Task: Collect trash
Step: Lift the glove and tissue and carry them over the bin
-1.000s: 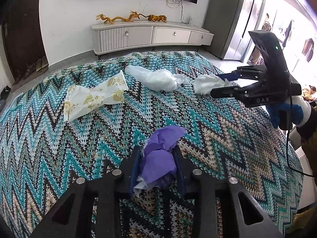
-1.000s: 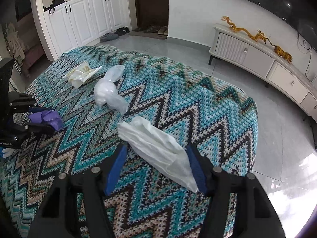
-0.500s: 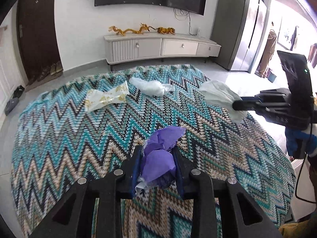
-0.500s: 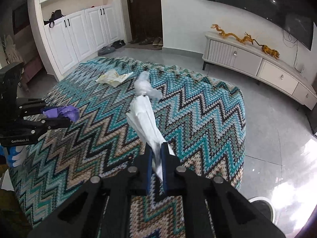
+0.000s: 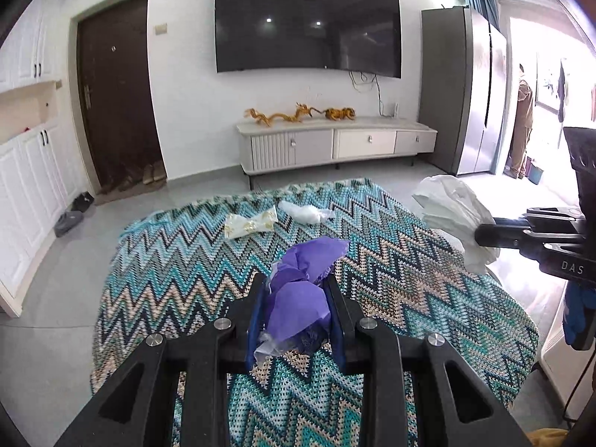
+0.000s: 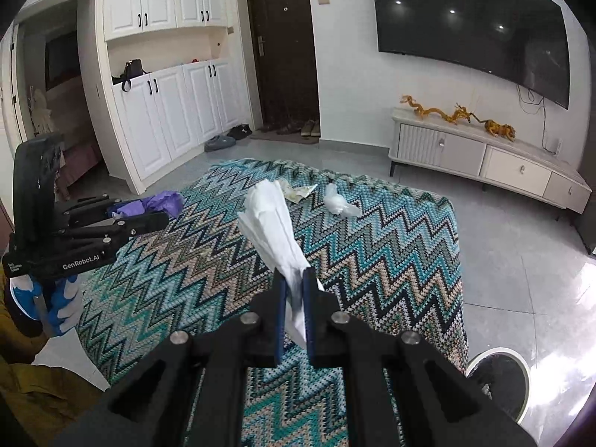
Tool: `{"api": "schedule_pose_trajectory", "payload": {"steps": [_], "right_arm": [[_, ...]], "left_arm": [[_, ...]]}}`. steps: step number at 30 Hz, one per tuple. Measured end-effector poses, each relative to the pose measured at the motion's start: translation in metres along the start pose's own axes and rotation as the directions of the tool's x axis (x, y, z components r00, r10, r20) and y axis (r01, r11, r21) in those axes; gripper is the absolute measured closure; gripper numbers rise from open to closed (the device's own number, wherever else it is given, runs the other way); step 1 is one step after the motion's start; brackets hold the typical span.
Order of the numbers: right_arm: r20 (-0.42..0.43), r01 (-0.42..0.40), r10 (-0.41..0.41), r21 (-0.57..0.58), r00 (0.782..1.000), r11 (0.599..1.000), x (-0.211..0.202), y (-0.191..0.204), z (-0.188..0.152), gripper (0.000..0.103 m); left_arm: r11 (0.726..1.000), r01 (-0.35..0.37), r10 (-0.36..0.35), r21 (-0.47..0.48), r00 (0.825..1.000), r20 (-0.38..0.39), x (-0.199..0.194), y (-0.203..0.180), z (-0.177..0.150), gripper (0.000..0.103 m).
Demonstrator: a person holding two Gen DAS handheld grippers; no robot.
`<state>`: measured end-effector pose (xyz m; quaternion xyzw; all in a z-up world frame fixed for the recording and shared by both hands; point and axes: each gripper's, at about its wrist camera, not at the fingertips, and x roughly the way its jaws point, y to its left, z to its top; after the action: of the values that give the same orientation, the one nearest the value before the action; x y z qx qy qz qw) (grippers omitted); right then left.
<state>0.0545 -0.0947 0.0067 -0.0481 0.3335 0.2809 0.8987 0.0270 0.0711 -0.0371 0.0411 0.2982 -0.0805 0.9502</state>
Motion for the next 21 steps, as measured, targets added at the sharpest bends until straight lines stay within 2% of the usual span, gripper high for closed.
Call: {"api": "schedule_pose_trajectory", "payload": {"steps": [6, 11, 16, 21], "right_arm": [[0.056, 0.006, -0.006, 0.008, 0.998, 1.0, -0.03, 0.012, -0.006, 0.095], [0.094, 0.01, -0.013, 0.038, 0.995, 0.999, -0.049, 0.006, -0.014, 0.095], [0.123, 0.025, -0.035, 0.077, 0.992, 0.997, -0.069, -0.01, -0.026, 0.095], [0.157, 0.046, -0.068, 0.141, 0.985, 0.989, -0.089, -0.043, -0.042, 0.095]], "left_arm": [[0.999, -0.023, 0.022, 0.031, 0.998, 0.052, -0.026, -0.013, 0.001, 0.075], [0.998, -0.033, 0.029, 0.056, 0.997, 0.073, -0.037, -0.029, 0.005, 0.075], [0.994, -0.035, 0.027, 0.099, 0.997, 0.077, -0.038, -0.053, 0.015, 0.075], [0.987, -0.028, 0.017, 0.158, 0.998, 0.067, -0.03, -0.085, 0.028, 0.075]]}}
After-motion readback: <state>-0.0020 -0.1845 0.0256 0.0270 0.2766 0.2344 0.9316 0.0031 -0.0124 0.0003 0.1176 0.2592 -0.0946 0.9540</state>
